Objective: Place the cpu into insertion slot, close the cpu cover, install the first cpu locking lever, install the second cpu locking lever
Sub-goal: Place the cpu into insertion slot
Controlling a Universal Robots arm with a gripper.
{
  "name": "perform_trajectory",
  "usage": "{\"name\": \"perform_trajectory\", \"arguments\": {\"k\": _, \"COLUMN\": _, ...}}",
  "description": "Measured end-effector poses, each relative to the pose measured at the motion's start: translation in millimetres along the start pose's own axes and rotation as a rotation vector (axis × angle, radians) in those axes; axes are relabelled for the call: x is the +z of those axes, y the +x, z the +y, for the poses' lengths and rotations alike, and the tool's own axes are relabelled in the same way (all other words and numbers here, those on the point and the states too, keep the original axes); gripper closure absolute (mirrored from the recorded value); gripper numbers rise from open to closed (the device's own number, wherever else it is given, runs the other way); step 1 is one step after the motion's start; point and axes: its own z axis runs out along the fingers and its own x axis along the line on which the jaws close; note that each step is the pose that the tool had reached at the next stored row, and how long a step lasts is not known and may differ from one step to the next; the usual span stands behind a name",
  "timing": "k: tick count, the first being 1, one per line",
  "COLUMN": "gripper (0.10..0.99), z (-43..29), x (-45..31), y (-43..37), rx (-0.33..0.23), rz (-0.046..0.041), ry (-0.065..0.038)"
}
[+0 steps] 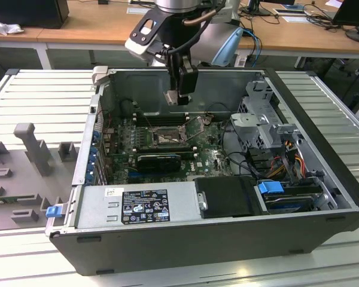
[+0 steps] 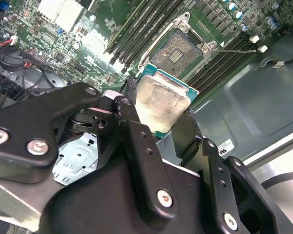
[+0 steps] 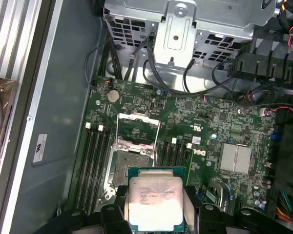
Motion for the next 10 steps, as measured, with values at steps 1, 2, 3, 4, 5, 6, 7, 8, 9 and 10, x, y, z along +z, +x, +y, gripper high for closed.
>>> {"name": "perform_trajectory", "arguments": {"k": 1, "gripper": 0.557, "z": 0.0, "x": 0.3, "y": 0.0, "rx": 0.004, "rz": -0.0004, "ry": 0.0}}
{"name": "perform_trajectory", "arguments": {"k": 2, "gripper": 0.557, "z": 0.0, "x": 0.6, "y": 0.0, "rx": 0.007, "rz": -0.0007, "ry": 0.0}}
{"name": "perform_trajectory", "arguments": {"k": 3, "gripper": 0.557, "z": -0.1, "x": 0.8, "y": 0.0, "rx": 0.009, "rz": -0.0009, "ry": 0.0}}
{"name": "perform_trajectory", "arguments": {"k": 4, "gripper": 0.557, "z": -0.1, "x": 1.1, "y": 0.0, "rx": 0.011, "rz": -0.0011, "ry": 0.0}}
{"name": "perform_trajectory", "arguments": {"k": 5, "gripper": 0.557, "z": -0.1, "x": 1.3, "y": 0.0, "rx": 0.013, "rz": -0.0012, "ry": 0.0}}
{"name": "perform_trajectory", "arguments": {"k": 6, "gripper": 0.557, "z": -0.1, "x": 1.6, "y": 0.0, "rx": 0.016, "rz": -0.0015, "ry": 0.0}}
{"name": "perform_trajectory", "arguments": {"k": 7, "gripper": 0.557, "z": -0.2, "x": 2.1, "y": -0.1, "rx": 0.02, "rz": -0.0019, "ry": 0.0}}
{"name": "perform_trajectory", "arguments": {"k": 8, "gripper": 0.557, "z": -0.2, "x": 2.3, "y": -0.1, "rx": 0.022, "rz": -0.0021, "ry": 0.0}}
{"name": "perform_trajectory", "arguments": {"k": 9, "gripper": 0.557, "z": -0.2, "x": 2.5, "y": 0.0, "rx": 0.024, "rz": -0.0022, "ry": 0.0}}
{"name": "perform_trajectory", "arguments": {"k": 10, "gripper": 0.557, "z": -0.2, "x": 2.9, "y": 0.0, "rx": 0.026, "rz": -0.0024, "ry": 0.0}}
